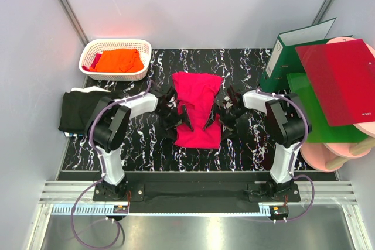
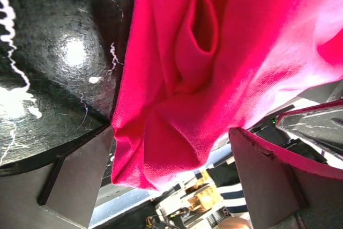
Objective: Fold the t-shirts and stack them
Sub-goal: Grab one side of the 2/3 rectangular tshirt with both arms
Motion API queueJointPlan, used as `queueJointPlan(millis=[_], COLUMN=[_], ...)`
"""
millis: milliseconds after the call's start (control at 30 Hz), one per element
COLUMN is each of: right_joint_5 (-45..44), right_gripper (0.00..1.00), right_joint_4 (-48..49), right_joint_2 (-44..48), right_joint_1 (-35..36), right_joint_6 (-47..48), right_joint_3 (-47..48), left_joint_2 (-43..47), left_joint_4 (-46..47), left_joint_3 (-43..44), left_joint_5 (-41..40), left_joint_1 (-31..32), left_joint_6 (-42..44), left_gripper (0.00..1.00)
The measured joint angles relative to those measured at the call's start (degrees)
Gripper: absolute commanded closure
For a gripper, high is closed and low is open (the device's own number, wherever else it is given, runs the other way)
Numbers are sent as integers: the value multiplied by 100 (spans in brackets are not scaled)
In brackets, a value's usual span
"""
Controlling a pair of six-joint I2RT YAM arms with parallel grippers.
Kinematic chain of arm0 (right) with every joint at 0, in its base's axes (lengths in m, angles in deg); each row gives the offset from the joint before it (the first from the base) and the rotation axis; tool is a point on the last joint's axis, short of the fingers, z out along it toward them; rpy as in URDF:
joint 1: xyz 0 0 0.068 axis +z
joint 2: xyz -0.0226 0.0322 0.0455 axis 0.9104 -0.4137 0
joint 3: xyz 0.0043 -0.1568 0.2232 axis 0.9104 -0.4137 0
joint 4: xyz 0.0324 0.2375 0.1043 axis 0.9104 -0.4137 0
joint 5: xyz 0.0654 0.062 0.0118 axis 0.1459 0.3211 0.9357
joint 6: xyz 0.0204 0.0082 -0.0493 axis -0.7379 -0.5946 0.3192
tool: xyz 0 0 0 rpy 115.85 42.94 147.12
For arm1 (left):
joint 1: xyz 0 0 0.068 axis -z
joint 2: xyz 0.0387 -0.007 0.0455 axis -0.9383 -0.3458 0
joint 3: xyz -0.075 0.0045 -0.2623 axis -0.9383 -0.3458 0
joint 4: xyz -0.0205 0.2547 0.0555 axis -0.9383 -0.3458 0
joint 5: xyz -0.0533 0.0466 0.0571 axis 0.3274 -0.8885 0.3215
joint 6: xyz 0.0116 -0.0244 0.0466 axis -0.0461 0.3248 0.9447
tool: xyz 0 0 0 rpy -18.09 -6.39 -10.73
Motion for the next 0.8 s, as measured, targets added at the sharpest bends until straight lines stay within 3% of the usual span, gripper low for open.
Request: queueJointPlan(millis=[33,67,100,133,167,233,300,800], right_joint_5=[83,142,216,280,348,470,608,841], right_gripper=[6,13,22,45,56,84,100,100], right_joint_4=[-33,-61,-105,-151,-168,-236,-339,-1130], right_joint_2=[-57,-107,-168,-234,-295,-367,-378,-387], right_joint_1=[9,20,33,50,63,81,83,83], right_joint_6=[-17,-20,-4,11,42,101,142,461], right_joint_3=[35,61,96,129,149,177,245,1307], left_joint_2=[-2,-7,-28,-55,-92,-160,-195,-173], left_joint_4=[0,2,9,13,22,55,63,-190], left_joint_3=[0,0,4,9,13,13,13,726], left_joint_5=[-4,-4,-7,-9,-13,-11,-4,0], left_joint_1=[4,9,17,33,50,81,101,105], left_joint_6=[-17,-44,-57,-76,-98,-101,-87,-83], left_gripper=[17,30,71,94,100,100,100,100])
